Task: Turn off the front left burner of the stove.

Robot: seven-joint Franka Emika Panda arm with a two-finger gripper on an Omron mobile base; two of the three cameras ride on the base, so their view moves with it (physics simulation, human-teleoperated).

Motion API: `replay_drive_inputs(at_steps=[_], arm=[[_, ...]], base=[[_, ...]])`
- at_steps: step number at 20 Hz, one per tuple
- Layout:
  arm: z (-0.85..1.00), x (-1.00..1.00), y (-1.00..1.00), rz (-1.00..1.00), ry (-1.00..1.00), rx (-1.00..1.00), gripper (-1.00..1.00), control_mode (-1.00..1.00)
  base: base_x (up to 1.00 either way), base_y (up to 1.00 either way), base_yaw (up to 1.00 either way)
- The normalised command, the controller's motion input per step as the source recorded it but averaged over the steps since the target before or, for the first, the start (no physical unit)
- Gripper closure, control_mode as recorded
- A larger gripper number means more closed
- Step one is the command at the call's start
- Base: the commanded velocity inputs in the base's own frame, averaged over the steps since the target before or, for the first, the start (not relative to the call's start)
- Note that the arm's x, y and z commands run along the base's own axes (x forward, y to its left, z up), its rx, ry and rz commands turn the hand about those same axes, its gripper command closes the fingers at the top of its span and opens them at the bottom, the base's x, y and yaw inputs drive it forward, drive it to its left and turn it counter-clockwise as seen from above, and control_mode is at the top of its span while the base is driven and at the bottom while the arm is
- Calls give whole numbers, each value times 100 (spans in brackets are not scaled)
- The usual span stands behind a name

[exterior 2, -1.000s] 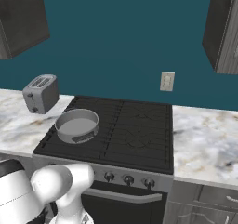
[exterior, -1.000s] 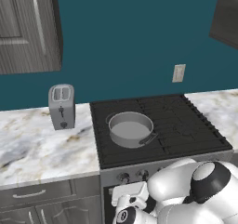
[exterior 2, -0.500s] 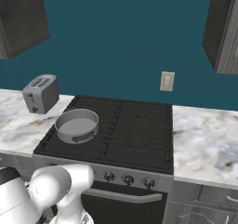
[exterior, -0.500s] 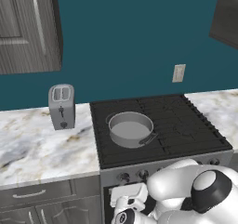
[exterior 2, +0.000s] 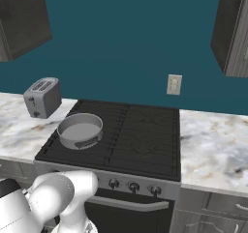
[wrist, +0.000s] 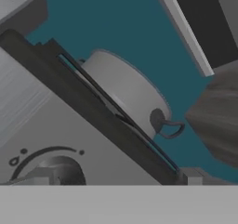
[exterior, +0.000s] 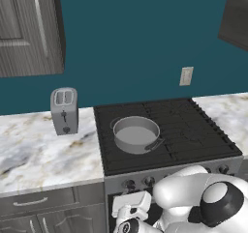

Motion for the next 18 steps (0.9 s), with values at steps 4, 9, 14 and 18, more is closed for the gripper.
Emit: replay_drive_inputs(at_steps=[4, 9, 14, 18], arm=[[0, 8, -3, 2, 7, 0, -100, -100], [0, 23, -4, 4, 3, 0, -100, -100], [0, 19, 0, 10, 2, -1, -100, -100], [-3, 8, 0, 12, 2, -3, -100, -100]], base=[[0, 0, 0], [0, 0, 0], [0, 0, 0], [0, 0, 0]])
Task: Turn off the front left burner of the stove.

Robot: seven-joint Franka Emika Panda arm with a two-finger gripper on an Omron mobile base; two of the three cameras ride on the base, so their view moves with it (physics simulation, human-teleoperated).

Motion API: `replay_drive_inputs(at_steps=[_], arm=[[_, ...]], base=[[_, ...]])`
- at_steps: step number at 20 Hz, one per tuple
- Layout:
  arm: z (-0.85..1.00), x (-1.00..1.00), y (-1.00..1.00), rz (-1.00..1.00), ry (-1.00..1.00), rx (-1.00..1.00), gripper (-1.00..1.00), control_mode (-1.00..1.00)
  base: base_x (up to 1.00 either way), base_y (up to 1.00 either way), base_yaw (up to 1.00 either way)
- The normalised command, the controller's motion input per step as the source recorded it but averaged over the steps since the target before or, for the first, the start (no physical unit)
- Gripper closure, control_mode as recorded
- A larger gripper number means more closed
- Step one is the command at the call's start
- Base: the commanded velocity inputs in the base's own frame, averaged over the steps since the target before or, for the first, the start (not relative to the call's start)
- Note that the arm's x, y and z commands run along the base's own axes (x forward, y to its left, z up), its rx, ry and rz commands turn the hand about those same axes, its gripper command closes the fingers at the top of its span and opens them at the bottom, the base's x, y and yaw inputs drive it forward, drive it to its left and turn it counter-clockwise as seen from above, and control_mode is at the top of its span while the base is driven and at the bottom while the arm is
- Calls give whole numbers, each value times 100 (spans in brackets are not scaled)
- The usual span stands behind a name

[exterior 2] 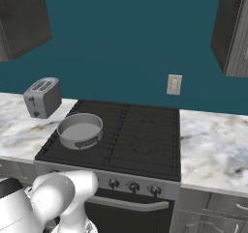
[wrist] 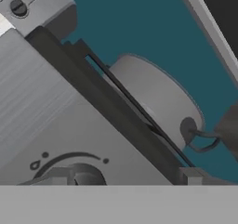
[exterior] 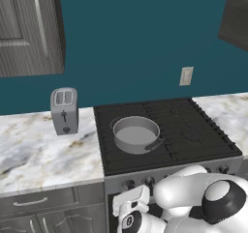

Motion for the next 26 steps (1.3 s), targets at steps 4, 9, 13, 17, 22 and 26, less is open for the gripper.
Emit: replay_drive_inputs(at_steps=[4, 9, 13, 17, 22, 26], arm=[[-7, 0, -1, 11, 3, -3, -100, -100], [-3, 0, -4, 9, 3, 0, -100, -100], [-10, 0, 0, 7, 7, 0, -100, -100], [-11, 0, 0, 5, 6, 0, -100, -100], [-8, 0, 0, 5, 3, 0, -100, -100], [-1, 7, -15, 1, 0, 0, -100, -100]], base=[[0, 0, 0], [0, 0, 0], [0, 0, 0], [0, 0, 0], [0, 0, 0], [0, 0, 0]])
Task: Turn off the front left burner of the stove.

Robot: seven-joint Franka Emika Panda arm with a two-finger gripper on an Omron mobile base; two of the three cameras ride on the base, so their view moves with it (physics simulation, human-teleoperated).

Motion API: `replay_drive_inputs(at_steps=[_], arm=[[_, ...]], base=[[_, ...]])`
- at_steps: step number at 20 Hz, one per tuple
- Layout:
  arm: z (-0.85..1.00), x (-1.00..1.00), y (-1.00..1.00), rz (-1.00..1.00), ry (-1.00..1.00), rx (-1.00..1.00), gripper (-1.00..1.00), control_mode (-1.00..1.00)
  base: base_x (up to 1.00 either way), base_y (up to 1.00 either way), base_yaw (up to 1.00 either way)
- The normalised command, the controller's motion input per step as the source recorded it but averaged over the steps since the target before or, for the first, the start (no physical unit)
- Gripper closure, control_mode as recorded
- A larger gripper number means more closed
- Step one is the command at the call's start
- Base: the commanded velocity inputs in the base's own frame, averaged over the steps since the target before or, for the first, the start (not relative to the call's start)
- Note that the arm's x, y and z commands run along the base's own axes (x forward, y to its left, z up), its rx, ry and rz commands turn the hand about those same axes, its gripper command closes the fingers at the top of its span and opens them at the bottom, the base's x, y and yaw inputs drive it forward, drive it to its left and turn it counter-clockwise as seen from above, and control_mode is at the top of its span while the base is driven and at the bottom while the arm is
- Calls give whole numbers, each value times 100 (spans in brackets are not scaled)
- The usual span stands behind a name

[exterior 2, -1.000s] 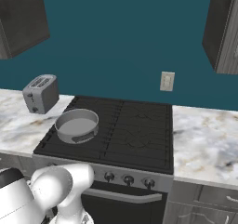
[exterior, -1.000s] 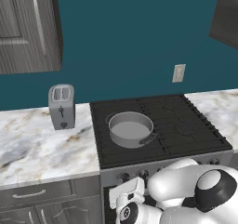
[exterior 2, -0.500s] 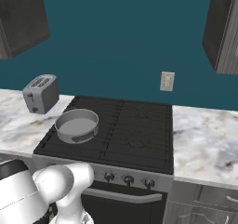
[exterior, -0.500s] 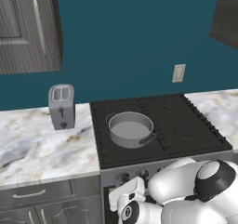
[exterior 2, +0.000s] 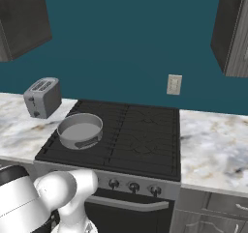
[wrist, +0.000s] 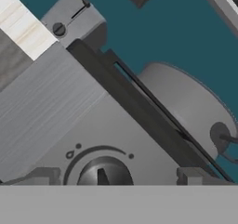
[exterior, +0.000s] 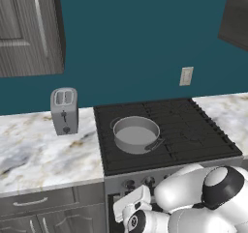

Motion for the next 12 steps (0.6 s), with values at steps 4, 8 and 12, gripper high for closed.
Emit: replay_drive_inputs(at_steps=[4, 8, 12], arm=[[0, 18, -49, 0, 0, 0, -100, -100], [0, 3, -57, 0, 0, 0, -100, -100], [0, 23, -33, 0, 0, 0, -100, -100]], base=[[0, 0, 0], [0, 0, 0], [0, 0, 0]])
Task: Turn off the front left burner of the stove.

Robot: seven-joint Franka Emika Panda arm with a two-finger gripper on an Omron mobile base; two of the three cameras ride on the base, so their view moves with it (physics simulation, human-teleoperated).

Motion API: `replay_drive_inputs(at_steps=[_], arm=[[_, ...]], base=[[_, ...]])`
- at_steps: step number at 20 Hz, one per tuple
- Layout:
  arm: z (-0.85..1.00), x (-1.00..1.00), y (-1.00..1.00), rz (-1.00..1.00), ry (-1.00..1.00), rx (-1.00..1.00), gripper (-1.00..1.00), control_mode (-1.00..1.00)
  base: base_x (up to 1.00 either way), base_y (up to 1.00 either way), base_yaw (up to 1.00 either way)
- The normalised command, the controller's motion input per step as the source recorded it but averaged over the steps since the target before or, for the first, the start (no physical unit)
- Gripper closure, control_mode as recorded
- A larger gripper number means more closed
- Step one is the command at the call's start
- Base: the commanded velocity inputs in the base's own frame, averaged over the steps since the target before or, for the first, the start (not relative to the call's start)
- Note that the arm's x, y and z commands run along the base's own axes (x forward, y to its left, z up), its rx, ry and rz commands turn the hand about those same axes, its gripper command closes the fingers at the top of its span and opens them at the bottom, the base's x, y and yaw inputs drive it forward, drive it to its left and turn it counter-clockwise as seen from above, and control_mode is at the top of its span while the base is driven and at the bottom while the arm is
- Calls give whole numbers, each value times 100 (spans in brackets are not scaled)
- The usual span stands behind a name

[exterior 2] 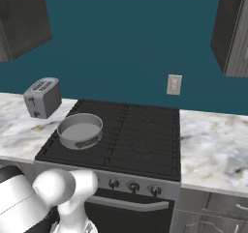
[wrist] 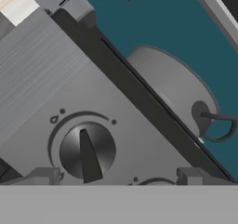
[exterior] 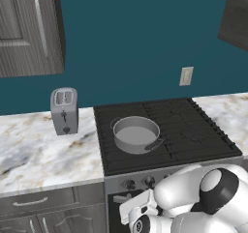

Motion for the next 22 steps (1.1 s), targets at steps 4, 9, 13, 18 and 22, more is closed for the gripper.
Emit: replay_drive_inputs(at_steps=[4, 9, 13, 18, 22], arm=[[2, 42, -3, 0, 0, 0, -100, -100], [21, 45, 0, 0, 0, 0, -100, -100], [12, 24, -7, 0, 0, 0, -100, -100], [3, 12, -14, 0, 0, 0, -100, -100], [31, 16, -26, 0, 0, 0, -100, -100]], base=[[0, 0, 0], [0, 0, 0], [0, 0, 0], [0, 0, 0], [0, 0, 0]])
